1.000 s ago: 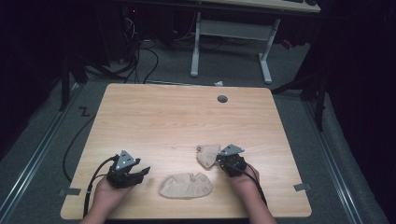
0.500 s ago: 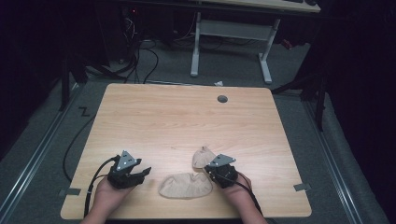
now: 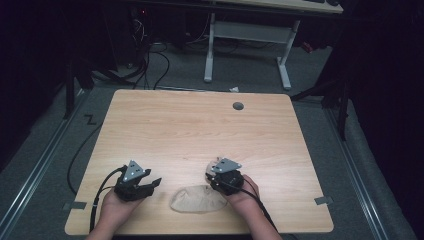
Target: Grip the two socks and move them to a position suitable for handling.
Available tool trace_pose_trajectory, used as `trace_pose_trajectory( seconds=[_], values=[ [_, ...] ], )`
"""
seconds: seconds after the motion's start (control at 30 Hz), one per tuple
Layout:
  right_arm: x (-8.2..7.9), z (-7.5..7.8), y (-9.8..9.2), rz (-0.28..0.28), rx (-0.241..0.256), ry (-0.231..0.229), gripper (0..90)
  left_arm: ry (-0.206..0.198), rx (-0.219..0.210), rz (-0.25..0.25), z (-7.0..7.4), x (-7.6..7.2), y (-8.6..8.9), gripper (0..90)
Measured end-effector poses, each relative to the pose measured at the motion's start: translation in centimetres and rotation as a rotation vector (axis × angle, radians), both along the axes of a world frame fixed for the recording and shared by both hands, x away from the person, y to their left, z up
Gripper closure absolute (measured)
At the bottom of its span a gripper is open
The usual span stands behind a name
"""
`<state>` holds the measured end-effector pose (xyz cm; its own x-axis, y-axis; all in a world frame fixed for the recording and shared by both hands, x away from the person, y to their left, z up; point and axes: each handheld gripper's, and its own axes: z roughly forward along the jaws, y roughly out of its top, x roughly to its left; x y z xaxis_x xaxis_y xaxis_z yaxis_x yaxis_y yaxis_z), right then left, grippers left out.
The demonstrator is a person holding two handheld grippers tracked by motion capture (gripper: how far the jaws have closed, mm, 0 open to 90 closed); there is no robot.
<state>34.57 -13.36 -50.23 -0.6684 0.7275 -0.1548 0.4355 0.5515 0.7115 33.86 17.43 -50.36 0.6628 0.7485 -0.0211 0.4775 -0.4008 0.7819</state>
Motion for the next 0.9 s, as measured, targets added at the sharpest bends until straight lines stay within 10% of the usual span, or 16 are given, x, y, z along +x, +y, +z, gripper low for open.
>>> trace_pose_trajectory(
  seconds=[0.17,0.37,0.9],
  values=[
    [1.1,-1.7,1.2,0.004,-0.089,0.039,59.0,0.009,-0.002,-0.001,-0.1,-0.1,0.2,47.1],
    [1.3,-1.7,1.0,-0.014,-0.069,0.033,83.6,0.003,-0.014,0.008,0.1,-0.2,0.4,47.1],
    [0.0,2.7,-4.5,-0.128,0.203,-0.102,84.0,0.010,-0.015,0.005,-0.3,0.0,-0.1,47.3]
  ],
)
